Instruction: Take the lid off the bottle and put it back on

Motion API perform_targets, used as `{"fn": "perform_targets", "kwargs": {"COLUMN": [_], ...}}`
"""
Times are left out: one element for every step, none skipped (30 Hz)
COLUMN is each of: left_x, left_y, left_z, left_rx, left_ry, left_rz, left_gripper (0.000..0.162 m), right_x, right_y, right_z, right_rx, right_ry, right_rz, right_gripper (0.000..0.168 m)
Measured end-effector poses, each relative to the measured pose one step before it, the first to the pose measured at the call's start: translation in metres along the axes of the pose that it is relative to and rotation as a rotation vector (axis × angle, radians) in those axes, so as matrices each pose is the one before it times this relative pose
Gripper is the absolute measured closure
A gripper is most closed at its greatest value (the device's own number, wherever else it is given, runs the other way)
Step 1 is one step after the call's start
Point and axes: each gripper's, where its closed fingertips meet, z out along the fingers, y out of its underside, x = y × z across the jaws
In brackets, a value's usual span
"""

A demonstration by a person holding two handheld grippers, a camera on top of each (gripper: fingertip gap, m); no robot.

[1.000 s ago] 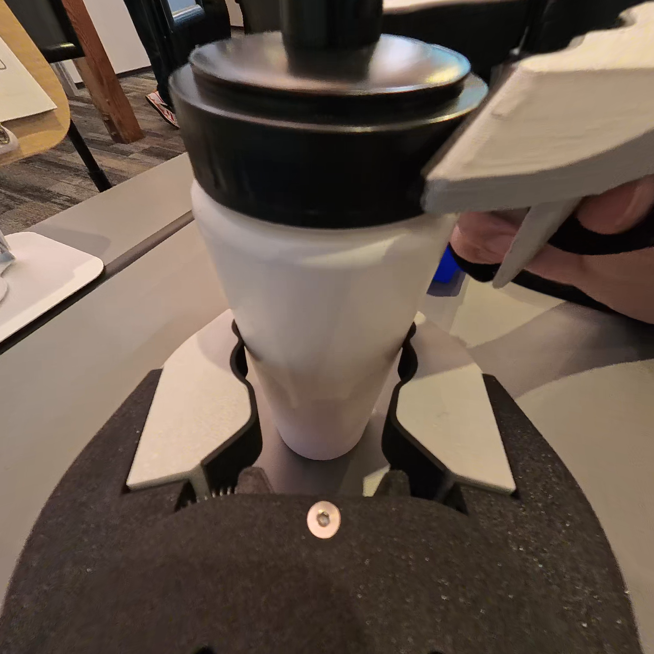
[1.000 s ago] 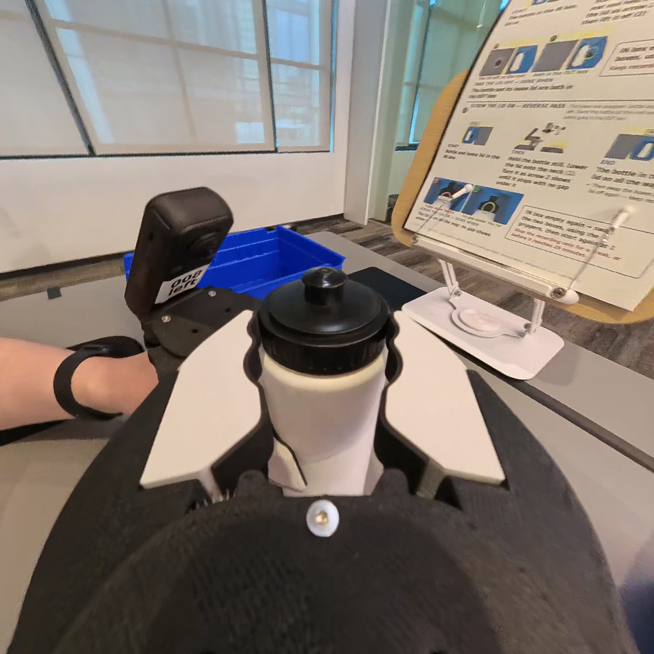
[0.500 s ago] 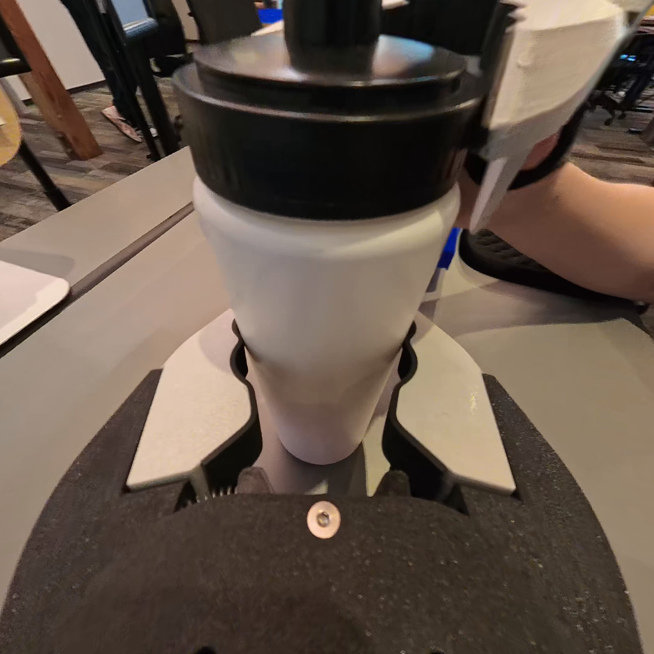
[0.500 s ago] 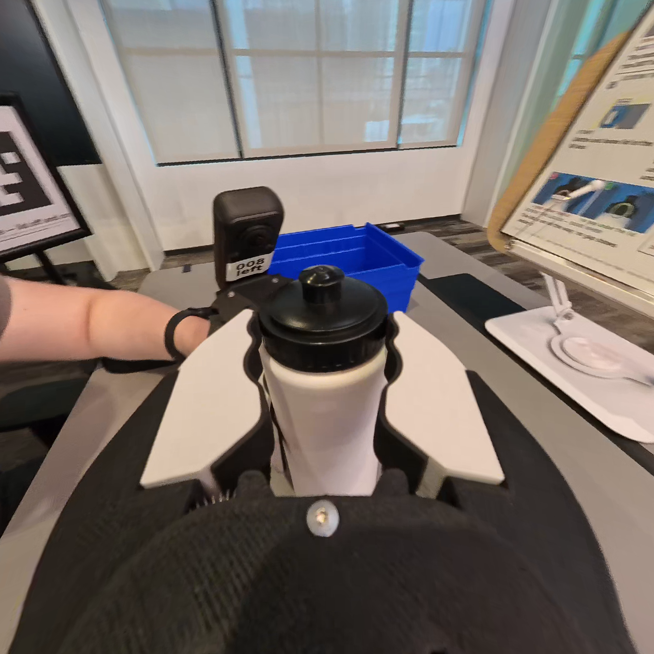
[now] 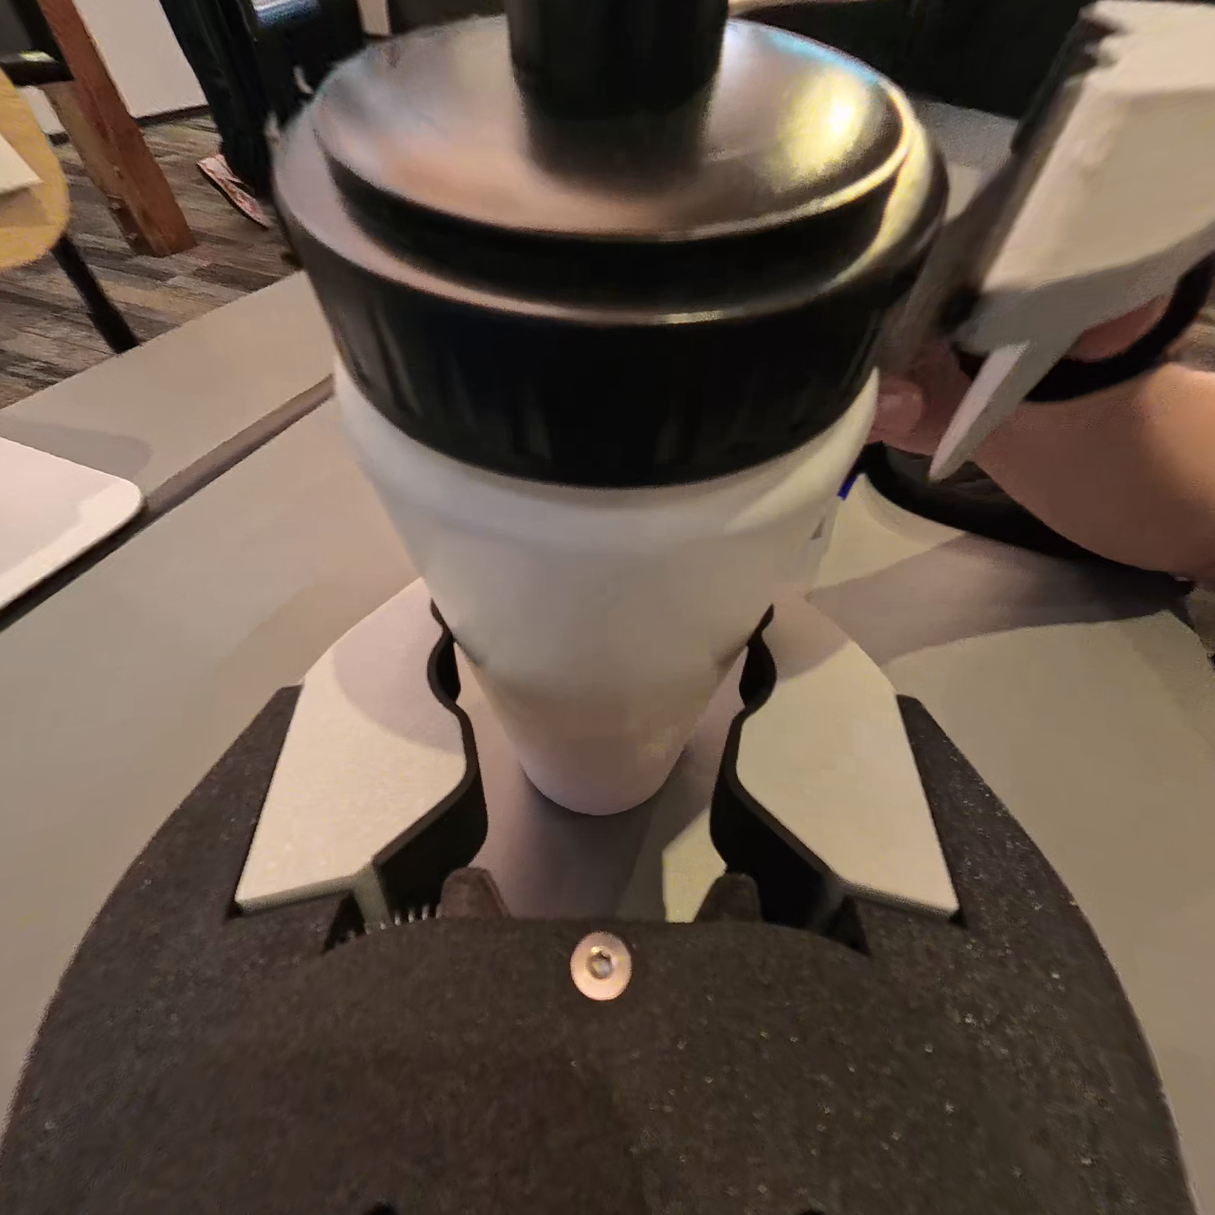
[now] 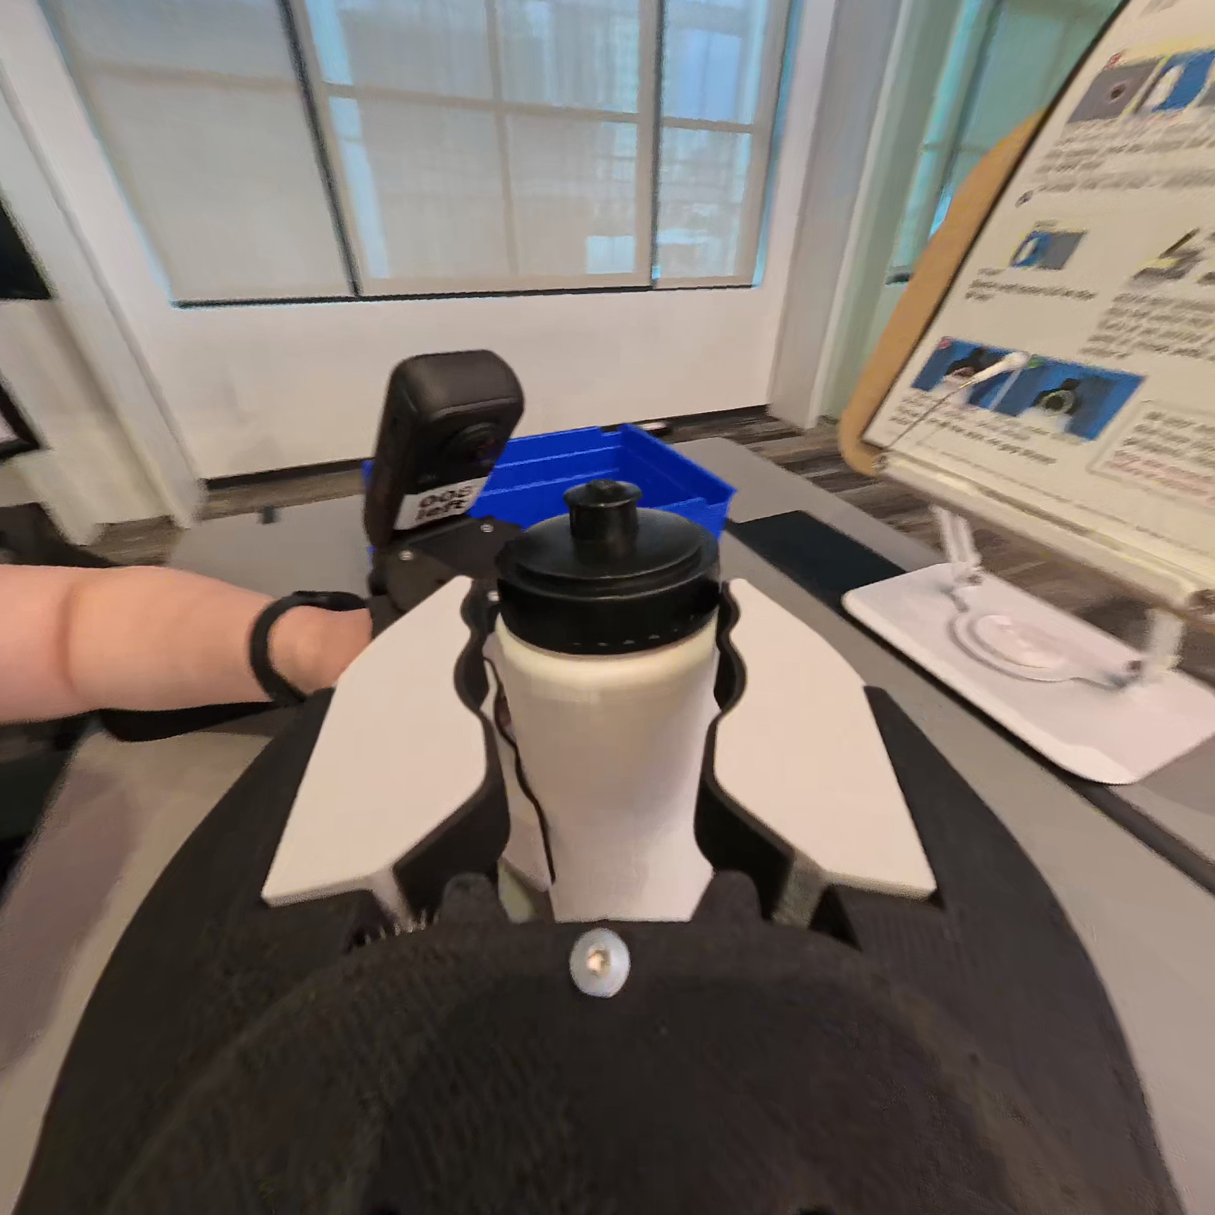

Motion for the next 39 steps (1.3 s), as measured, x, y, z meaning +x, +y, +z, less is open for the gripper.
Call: {"fn": "perform_targets", "kwargs": {"left_x": [0.00287,0.00318,0.00338,0.00330,0.00310,0.00240,0.00167,0.00150,0.00096,0.00045,0.00058,0.00057,0.00022,0.00021,-0.00020,-0.00054,0.00004,0.00042,0.00080,0.00061,0.00070,0.00037,-0.00016,-0.00026,-0.00042,-0.00037,-0.00022,0.00002,0.00009,-0.00011,-0.00028,-0.00115,-0.00229,-0.00211,-0.00005,0.00203,0.00188,0.00037,-0.00038], "left_y": [0.00002,-0.00060,-0.00075,0.00001,0.00092,0.00053,0.00087,0.00098,0.00079,0.00005,-0.00007,0.00014,0.00032,0.00076,0.00109,0.00076,0.00108,0.00089,0.00085,0.00050,0.00039,0.00023,-0.00014,-0.00022,-0.00030,-0.00053,-0.00079,-0.00115,-0.00097,-0.00056,0.00012,0.00049,0.00124,0.00227,0.00094,-0.00101,-0.00046,-0.00006,0.00007], "left_z": [-0.00017,0.00007,0.00024,0.00057,0.00067,0.00035,0.00003,-0.00006,-0.00023,-0.00017,-0.00021,-0.00028,-0.00025,-0.00015,0.00003,0.00009,0.00038,0.00047,0.00049,0.00034,0.00030,0.00021,0.00001,-0.00008,-0.00025,-0.00027,-0.00040,-0.00058,-0.00039,-0.00042,-0.00040,-0.00044,-0.00022,0.00052,0.00090,0.00058,0.00073,0.00032,0.00001], "left_rx": [-0.0033,0.0017,0.0050,0.0007,-0.0060,-0.0025,-0.0051,-0.0064,-0.0039,0.0035,0.0054,0.0009,0.0003,-0.0035,-0.0077,-0.0051,-0.0073,-0.0091,-0.0059,-0.0049,-0.0034,-0.0022,0.0004,0.0016,0.0021,0.0025,0.0011,-0.0001,-0.0046,-0.0127,-0.0185,-0.0210,-0.0235,-0.0263,-0.0145,0.0007,-0.0011,0.0001,0.0031], "left_ry": [0.0333,0.0359,0.0369,0.0376,0.0354,0.0305,0.0268,0.0256,0.0234,0.0199,0.0202,0.0188,0.0150,0.0120,0.0066,-0.0017,-0.0007,0.0005,0.0016,0.0005,0.0025,0.0018,-0.0012,-0.0009,-0.0010,-0.0043,-0.0091,-0.0166,-0.0238,-0.0294,-0.0323,-0.0396,-0.0472,-0.0467,-0.0292,-0.0043,0.0033,0.0017,-0.0004], "left_rz": [-0.0219,-0.0324,-0.0404,-0.0441,-0.0427,-0.0387,-0.0382,-0.0371,-0.0345,-0.0308,-0.0294,-0.0297,-0.0217,-0.0167,-0.0119,0.0016,0.0036,0.0011,0.0061,0.0037,0.0018,0.0018,0.0008,0.0005,0.0011,0.0081,0.0217,0.0433,0.0566,0.0586,0.0653,0.0712,0.0766,0.0822,0.0654,0.0265,0.0098,-0.0012,-0.0035], "left_gripper": [0.077,0.077,0.077,0.077,0.077,0.077,0.077,0.077,0.077,0.077,0.077,0.077,0.077,0.077,0.077,0.077,0.077,0.077,0.077,0.077,0.077,0.077,0.077,0.077,0.077,0.077,0.077,0.077,0.077,0.077,0.077,0.077,0.077,0.077,0.077,0.077,0.077,0.077,0.077], "right_x": [-0.00003,0.00061,0.00212,0.00340,0.00404,0.00416,0.00319,0.00208,0.00116,0.00036,0.00027,0.00039,0.00043,0.00041,0.00071,0.00075,0.00075,0.00090,0.00090,0.00080,0.00049,0.00051,0.00069,0.00060,0.00053,0.00056,-0.00006,-0.00216,-0.00446,-0.00548,-0.00551,-0.00482,-0.00484,-0.00504,-0.00557,-0.00493,-0.00245,-0.00006,0.00079], "right_y": [-0.00195,-0.00287,-0.00217,-0.00102,-0.00012,0.00020,0.00007,-0.00028,0.00001,0.00055,0.00113,0.00155,0.00126,0.00092,0.00081,0.00055,0.00016,0.00006,-0.00016,-0.00043,-0.00083,-0.00108,-0.00104,-0.00084,-0.00041,0.00012,0.00094,0.00109,0.00123,0.00201,0.00216,0.00156,0.00071,0.00077,0.00090,0.00042,0.00050,0.00113,0.00096], "right_z": [-0.00196,-0.00223,-0.00214,-0.00202,-0.00179,-0.00174,-0.00155,-0.00108,-0.00062,-0.00008,0.00027,0.00043,0.00053,0.00032,0.00018,0.00012,-0.00008,-0.00027,-0.00039,-0.00060,-0.00072,-0.00078,-0.00080,-0.00074,-0.00055,-0.00035,0.00011,0.00050,0.00107,0.00143,0.00171,0.00156,0.00154,0.00169,0.00178,0.00183,0.00148,0.00081,0.00054], "right_rx": [0.0086,0.0195,0.0182,0.0104,0.0047,0.0019,0.0030,0.0046,0.0024,-0.0018,-0.0068,-0.0088,-0.0068,-0.0036,-0.0031,-0.0025,-0.0006,-0.0004,-0.0011,0.0000,0.0029,0.0050,0.0047,0.0027,0.0002,-0.0047,-0.0113,-0.0145,-0.0173,-0.0237,-0.0253,-0.0194,-0.0116,-0.0110,-0.0128,-0.0084,-0.0087,-0.0133,-0.0128], "right_ry": [-0.0476,-0.0424,-0.0306,-0.0213,-0.0130,-0.0069,-0.0069,-0.0079,-0.0081,-0.0085,-0.0053,-0.0021,-0.0006,0.0004,0.0007,0.0013,0.0022,0.0037,0.0042,0.0036,0.0021,0.0024,0.0039,0.0033,0.0023,0.0034,0.0020,-0.0074,-0.0174,-0.0208,-0.0171,-0.0090,-0.0062,-0.0083,-0.0142,-0.0107,0.0054,0.0205,0.0204], "right_rz": [0.0606,0.0663,0.0680,0.0644,0.0535,0.0394,0.0278,0.0235,0.0237,0.0209,0.0180,0.0148,0.0107,0.0100,0.0099,0.0060,0.0026,0.0015,0.0017,0.0017,0.0007,0.0004,0.0005,-0.0002,-0.0031,-0.0091,-0.0207,-0.0360,-0.0463,-0.0504,-0.0536,-0.0564,-0.0557,-0.0482,-0.0387,-0.0339,-0.0352,-0.0349,-0.0275], "right_gripper": [0.098,0.096,0.096,0.096,0.096,0.096,0.096,0.096,0.096,0.096,0.096,0.096,0.096,0.096,0.096,0.096,0.096,0.096,0.096,0.096,0.096,0.096,0.096,0.096,0.096,0.096,0.096,0.096,0.095,0.095,0.094,0.093,0.092,0.093,0.091,0.091,0.094,0.094,0.095]}}
